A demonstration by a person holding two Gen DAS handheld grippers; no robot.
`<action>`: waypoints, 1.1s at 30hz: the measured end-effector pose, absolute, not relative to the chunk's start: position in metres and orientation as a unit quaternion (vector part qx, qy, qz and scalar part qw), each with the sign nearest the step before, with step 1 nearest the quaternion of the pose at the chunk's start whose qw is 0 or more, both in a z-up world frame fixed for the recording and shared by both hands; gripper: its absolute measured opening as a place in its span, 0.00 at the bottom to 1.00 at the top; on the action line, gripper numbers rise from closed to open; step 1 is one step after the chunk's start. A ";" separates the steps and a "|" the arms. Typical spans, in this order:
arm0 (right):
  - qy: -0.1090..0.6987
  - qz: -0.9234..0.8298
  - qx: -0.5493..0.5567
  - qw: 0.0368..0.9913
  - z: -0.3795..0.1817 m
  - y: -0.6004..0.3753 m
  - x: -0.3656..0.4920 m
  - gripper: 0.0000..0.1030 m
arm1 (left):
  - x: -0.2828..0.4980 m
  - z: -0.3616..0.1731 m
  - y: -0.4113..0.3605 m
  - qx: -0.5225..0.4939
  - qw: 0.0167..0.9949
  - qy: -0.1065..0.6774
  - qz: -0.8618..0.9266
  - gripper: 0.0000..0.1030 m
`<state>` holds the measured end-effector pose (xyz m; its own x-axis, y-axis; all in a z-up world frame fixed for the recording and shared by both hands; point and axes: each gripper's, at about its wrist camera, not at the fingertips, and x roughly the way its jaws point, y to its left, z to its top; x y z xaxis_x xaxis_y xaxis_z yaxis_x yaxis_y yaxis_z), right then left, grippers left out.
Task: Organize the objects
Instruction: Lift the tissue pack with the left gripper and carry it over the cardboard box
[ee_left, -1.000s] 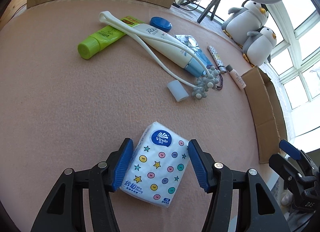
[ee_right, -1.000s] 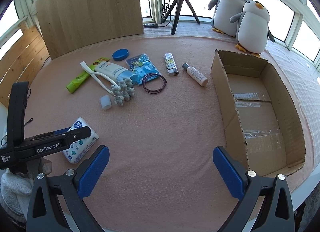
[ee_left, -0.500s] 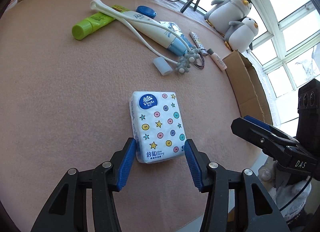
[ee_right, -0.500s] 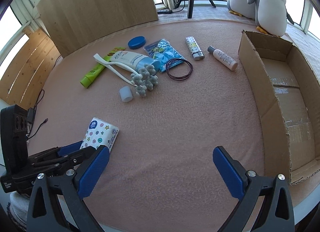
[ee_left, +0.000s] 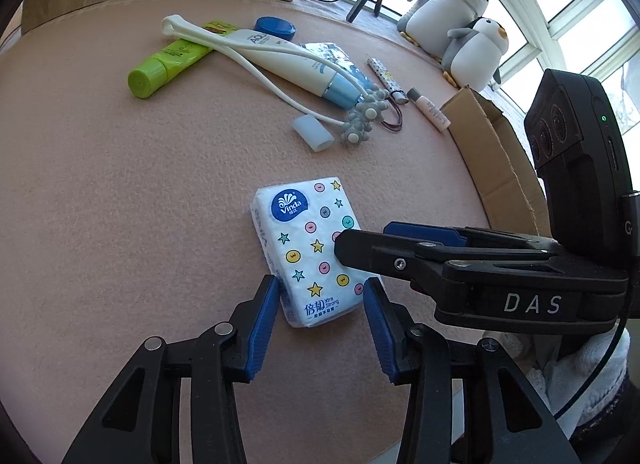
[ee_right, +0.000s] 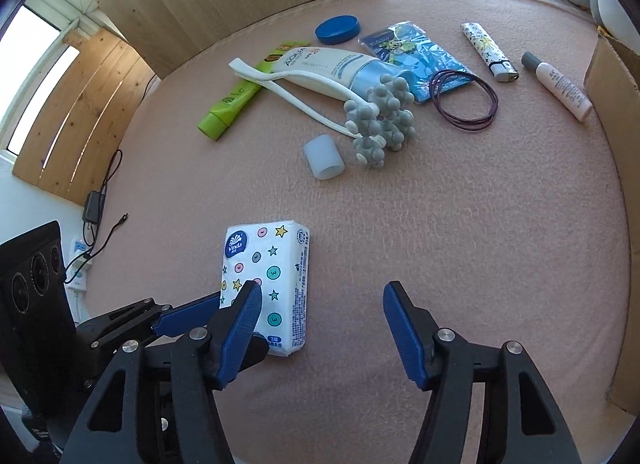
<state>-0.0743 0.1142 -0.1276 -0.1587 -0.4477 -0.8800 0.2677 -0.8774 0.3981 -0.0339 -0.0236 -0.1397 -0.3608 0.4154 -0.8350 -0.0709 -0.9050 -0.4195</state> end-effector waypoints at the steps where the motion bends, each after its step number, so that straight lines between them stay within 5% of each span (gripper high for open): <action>1: -0.078 -0.752 0.609 0.239 -0.130 0.112 -0.075 0.55 | -0.034 -0.140 -0.024 -0.545 0.151 -0.159 0.810 0.46; 8: -0.082 -0.742 0.615 0.256 -0.133 0.104 -0.077 0.53 | -0.036 -0.142 -0.020 -0.546 0.158 -0.164 0.806 0.46; 11: -0.085 -0.736 0.616 0.268 -0.133 0.101 -0.078 0.38 | -0.036 -0.142 -0.013 -0.547 0.160 -0.153 0.807 0.46; 33: -0.120 -0.789 0.557 0.229 -0.075 0.186 -0.062 0.37 | -0.054 -0.078 0.087 -0.494 0.232 -0.095 0.833 0.46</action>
<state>-0.0616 0.1859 -0.0753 -0.2745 -0.4958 -0.8239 0.2279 -0.8659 0.4452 -0.0544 0.0870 -0.0780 -0.4047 0.4804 -0.7781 -0.2926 -0.8742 -0.3875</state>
